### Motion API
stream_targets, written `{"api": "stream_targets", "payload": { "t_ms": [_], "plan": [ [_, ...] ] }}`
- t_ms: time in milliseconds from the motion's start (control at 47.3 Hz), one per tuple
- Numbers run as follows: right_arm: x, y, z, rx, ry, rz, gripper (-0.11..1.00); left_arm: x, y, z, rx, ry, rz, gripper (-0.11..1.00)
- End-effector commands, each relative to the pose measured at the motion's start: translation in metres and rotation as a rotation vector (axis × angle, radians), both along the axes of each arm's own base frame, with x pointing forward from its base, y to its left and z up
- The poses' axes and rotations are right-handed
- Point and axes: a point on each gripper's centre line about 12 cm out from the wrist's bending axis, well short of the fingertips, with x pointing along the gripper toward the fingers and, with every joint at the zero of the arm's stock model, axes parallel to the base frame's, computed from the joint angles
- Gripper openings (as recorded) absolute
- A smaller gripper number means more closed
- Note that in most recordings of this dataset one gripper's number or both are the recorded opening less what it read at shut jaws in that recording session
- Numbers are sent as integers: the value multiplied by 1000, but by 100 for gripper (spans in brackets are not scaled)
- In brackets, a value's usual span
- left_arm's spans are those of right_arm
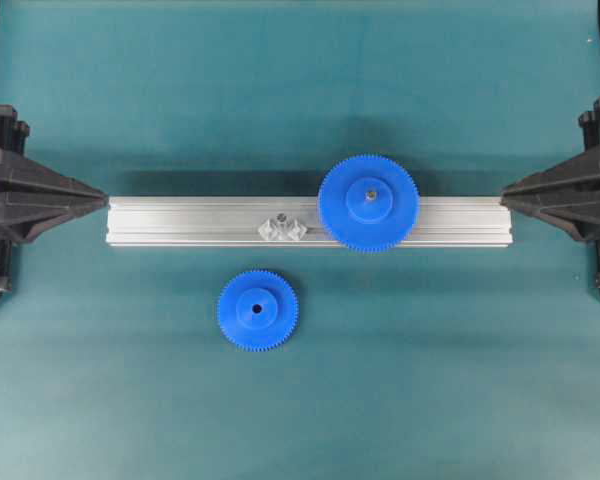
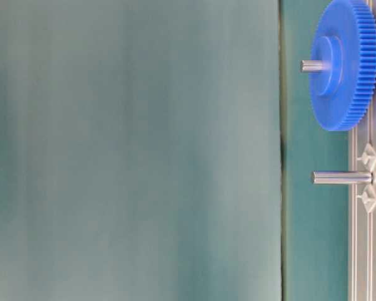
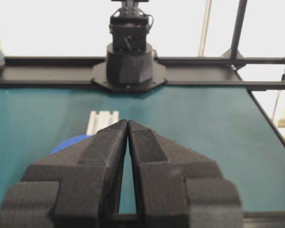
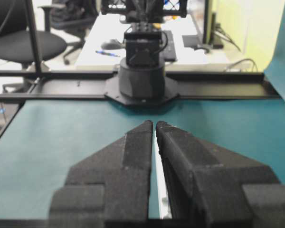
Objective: Find the location of the shaft and insert the small gear.
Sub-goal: 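Move the left gripper toward the small blue gear on the table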
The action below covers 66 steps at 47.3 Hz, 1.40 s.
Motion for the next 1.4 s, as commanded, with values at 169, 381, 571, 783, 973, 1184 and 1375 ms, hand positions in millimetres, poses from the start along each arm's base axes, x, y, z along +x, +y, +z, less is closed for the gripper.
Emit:
{"api": "stream_targets", "payload": {
  "t_ms": [169, 381, 571, 783, 973, 1184, 1375],
  "plan": [
    [-7, 1, -1, 77, -14, 6, 8, 5, 0, 8, 1, 66, -3, 0],
    [-14, 1, -4, 127, 32, 10, 0, 8, -2, 14, 0, 138, -8, 0],
    [-13, 1, -11, 130, 165, 6, 0, 19, -4, 7, -30, 253, -17, 0],
    [-12, 2, -17, 134, 251, 3, 0, 40, -7, -8, -77, 363, -18, 0],
    [-11, 2, -24, 132, 311, 1, 0, 59, -10, -18, -72, 443, -25, 0],
    [-11, 2, -29, 134, 346, -2, 0, 77, -19, -25, -60, 540, -50, 0],
    [-10, 1, -32, 137, 358, -6, 0, 91, -26, -30, -54, 627, -65, 0]
  ]
}}
